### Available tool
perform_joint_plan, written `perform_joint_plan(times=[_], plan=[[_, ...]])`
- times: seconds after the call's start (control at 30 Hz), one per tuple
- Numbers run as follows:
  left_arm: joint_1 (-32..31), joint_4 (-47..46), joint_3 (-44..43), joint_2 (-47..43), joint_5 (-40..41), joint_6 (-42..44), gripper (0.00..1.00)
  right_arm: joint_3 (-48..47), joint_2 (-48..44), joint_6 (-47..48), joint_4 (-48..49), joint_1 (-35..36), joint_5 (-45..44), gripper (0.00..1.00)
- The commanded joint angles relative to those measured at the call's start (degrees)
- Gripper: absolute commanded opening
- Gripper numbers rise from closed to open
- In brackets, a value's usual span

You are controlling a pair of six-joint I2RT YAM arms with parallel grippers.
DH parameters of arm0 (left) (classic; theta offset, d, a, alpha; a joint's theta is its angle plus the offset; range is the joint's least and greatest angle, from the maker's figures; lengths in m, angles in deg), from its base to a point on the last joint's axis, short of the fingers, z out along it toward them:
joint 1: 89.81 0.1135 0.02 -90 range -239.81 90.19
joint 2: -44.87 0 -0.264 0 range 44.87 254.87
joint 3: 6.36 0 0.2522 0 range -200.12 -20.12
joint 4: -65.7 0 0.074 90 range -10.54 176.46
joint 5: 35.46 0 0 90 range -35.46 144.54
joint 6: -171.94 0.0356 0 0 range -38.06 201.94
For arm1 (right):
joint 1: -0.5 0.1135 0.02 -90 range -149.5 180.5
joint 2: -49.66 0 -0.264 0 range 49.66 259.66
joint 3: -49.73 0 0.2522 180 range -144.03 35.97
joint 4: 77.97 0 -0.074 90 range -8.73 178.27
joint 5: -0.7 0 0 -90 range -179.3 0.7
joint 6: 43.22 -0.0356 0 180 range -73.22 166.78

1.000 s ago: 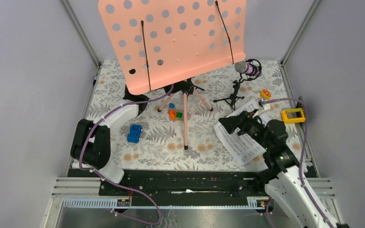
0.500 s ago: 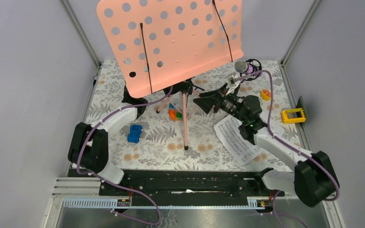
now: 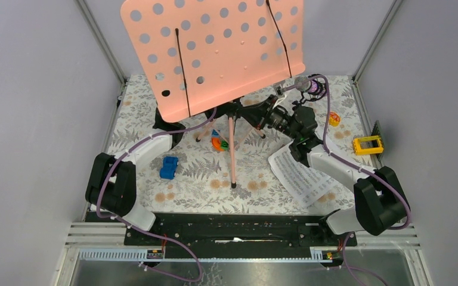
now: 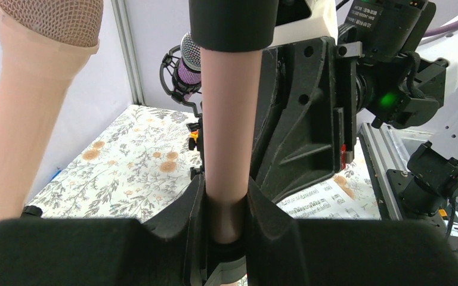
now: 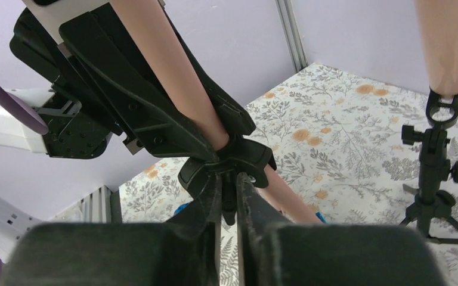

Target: Pack up the instrument practice props

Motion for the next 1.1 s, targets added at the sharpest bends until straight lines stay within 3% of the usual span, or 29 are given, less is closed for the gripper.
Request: perform_joint_plan(times=[0.0, 0.03, 0.13, 0.23, 0.3, 0.43, 0.6, 0.67, 0.7, 0.83, 0.9, 0.97, 1.07], plan=[[-1.0, -0.1, 0.4, 1.6, -3.5, -3.7, 0.00, -4.3, 1.5, 3.9, -0.6, 0.2, 4.1, 0.05], [-1.0, -0.5, 0.3, 1.9, -3.6, -4.1, 0.00, -4.4, 1.6, 4.8, -1.2, 0.2, 4.9, 0.00], [-0.9, -0.6, -0.2, 2.2, -4.2, -4.9, 0.00, -3.6, 1.4, 8.5, -1.7, 0.5, 7.8, 0.00], [-1.0, -0.6, -0.4, 2.2, -4.4, -5.4, 0.00, -1.2, -0.5, 18.9, -2.7, 2.4, 9.6, 0.00], [-1.0, -0.6, -0.5, 2.2, -4.4, -5.6, 0.00, -0.6, -2.4, 30.3, -9.1, 5.5, 8.9, 0.00], [-1.1, -0.6, -0.8, 2.5, -4.7, -6.1, 0.00, -2.3, -4.6, 52.3, -24.9, 13.2, -2.8, 0.00], [-1.1, -0.9, -1.3, 3.3, -5.4, -7.3, 0.00, -1.4, -4.8, 73.9, -33.6, 21.3, -21.2, 0.00], [-1.1, -1.0, -1.4, 3.4, -5.5, -7.4, 0.00, 0.1, -4.4, 82.3, -34.3, 24.0, -29.8, 0.00], [-1.1, -1.2, -1.6, 3.5, -5.6, -7.9, 0.00, 3.2, -3.4, 91.5, -32.6, 26.4, -39.7, 0.00], [-1.1, -2.0, -1.7, 3.8, -5.8, -8.8, 0.00, 7.5, -3.1, 100.6, -23.4, 29.3, -48.7, 0.01], [-1.1, -1.5, -2.0, 3.8, -5.7, -8.7, 0.00, 8.2, -4.3, 99.4, -18.2, 30.0, -50.6, 0.14], [-1.1, -1.1, -2.1, 4.0, -5.5, -8.4, 0.00, 6.0, -6.3, 95.5, -21.8, 30.0, -51.5, 0.31], [-1.1, -1.8, -2.4, 5.0, -5.4, -9.2, 0.00, 2.6, -10.8, 87.2, -28.2, 30.0, -49.6, 0.47]])
